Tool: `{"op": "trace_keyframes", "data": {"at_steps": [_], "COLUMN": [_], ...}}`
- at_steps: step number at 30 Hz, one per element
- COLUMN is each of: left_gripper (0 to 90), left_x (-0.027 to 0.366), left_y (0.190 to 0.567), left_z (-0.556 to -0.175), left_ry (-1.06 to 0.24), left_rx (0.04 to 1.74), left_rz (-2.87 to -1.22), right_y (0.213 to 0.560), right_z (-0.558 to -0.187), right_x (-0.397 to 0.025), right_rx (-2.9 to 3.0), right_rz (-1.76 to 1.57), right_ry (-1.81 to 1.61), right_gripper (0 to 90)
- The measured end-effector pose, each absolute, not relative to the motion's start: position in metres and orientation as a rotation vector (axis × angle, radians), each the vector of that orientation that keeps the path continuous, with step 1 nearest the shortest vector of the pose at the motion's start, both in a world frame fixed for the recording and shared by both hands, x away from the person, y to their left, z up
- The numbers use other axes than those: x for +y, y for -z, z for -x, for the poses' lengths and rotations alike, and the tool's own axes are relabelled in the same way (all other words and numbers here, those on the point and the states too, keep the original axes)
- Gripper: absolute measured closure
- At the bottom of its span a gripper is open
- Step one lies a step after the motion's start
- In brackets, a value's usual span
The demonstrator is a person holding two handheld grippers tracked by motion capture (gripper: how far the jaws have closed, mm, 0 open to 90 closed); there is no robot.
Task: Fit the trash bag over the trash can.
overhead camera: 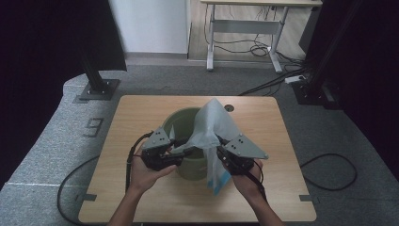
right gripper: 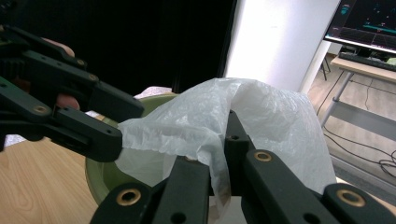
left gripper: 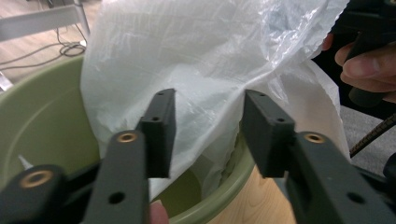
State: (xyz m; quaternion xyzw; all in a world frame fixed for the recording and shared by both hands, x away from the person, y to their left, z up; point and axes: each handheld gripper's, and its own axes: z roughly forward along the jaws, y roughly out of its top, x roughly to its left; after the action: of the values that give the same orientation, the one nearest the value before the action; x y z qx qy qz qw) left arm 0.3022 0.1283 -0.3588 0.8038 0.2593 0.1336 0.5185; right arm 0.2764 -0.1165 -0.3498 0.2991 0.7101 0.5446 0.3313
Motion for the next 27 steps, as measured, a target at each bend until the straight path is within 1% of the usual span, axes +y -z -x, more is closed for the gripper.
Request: {"op": "trace_keyframes", "data": {"at_steps": [2,5,7,8,9,13,15,23,27], "left_gripper": [70.1,81.5,87.8,89.4,89.6,89.8,89.8,89.8,89.9], "left_x": [0.127,0.126,0.125,0.125,0.125,0.13,0.134,0.147,0.156], "left_y": [0.361,0.364,0.365,0.365,0.365,0.365,0.365,0.367,0.367], "left_z": [-0.303,-0.305,-0.305,-0.306,-0.306,-0.307,-0.309,-0.316,-0.319], "left_ry": [-0.312,-0.304,-0.306,-0.311,-0.318,-0.344,-0.358,-0.373,-0.377], "left_rx": [0.632,0.638,0.645,0.647,0.651,0.684,0.71,0.801,0.837], "left_rz": [-1.924,-1.912,-1.908,-1.906,-1.905,-1.896,-1.887,-1.862,-1.847], "right_y": [0.351,0.352,0.355,0.356,0.357,0.363,0.366,0.382,0.386], "right_z": [-0.277,-0.276,-0.275,-0.275,-0.275,-0.269,-0.264,-0.241,-0.231], "right_x": [-0.119,-0.121,-0.124,-0.125,-0.126,-0.131,-0.134,-0.143,-0.155], "right_rx": [1.854,1.854,1.855,1.855,1.851,1.869,1.879,1.906,1.897], "right_rz": [-0.788,-0.787,-0.787,-0.789,-0.792,-0.781,-0.774,-0.765,-0.767], "right_ry": [-1.432,-1.443,-1.455,-1.46,-1.465,-1.509,-1.506,-1.547,-1.582], "right_gripper": [88.4,87.1,84.1,82.1,79.6,62.5,57.8,50.8,47.8]}}
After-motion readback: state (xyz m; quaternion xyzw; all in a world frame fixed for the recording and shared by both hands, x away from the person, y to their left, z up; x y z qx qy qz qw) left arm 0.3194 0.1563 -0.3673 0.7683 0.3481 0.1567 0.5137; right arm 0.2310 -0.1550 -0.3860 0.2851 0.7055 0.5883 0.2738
